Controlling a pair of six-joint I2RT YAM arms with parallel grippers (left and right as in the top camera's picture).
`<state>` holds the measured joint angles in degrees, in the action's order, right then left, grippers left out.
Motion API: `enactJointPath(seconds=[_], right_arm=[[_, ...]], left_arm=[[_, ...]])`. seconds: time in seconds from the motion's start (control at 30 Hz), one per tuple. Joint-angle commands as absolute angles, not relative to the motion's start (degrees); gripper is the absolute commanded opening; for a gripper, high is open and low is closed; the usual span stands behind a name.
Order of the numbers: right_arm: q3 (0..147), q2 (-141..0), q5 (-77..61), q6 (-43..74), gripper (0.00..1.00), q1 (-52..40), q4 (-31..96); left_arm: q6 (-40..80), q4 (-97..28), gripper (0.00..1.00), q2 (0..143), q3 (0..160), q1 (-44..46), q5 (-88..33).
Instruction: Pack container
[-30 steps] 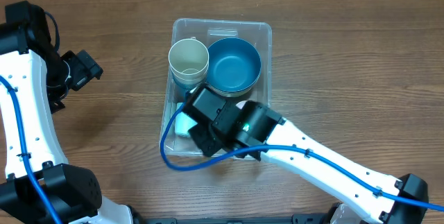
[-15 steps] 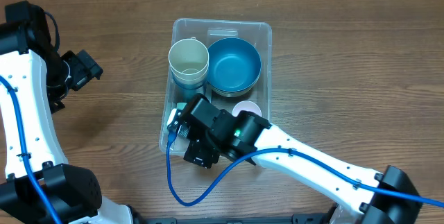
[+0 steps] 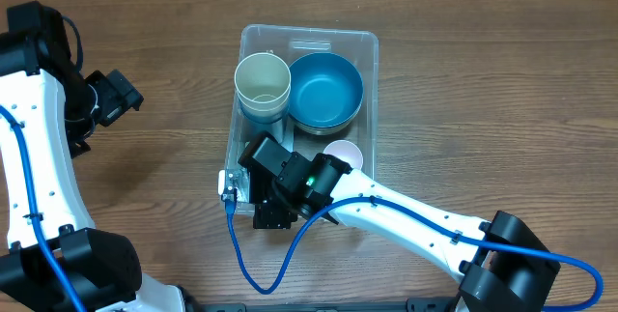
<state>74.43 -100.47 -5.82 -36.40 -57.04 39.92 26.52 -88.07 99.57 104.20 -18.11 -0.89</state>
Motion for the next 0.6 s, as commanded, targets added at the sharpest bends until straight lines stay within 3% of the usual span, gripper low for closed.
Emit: enactJointPath(seconds=[0.0, 0.3, 0.57], right_arm=[[74.35, -100.29, -5.43, -37.3, 0.82, -56.14, 39.72], [79.31, -92.14, -5.48, -25.8, 0.87, -56.62, 46.41], [79.46, -89.41, -8.23, -25.3, 0.91, -56.47, 46.35]], left_arm=[[25.28, -87.99, 1.0, 99.98, 105.16, -18.35, -1.08], [25.28, -87.99, 1.0, 99.96, 105.16, -18.35, -1.08], [25.28, -88.01, 1.0, 99.98, 105.16, -18.35, -1.08]])
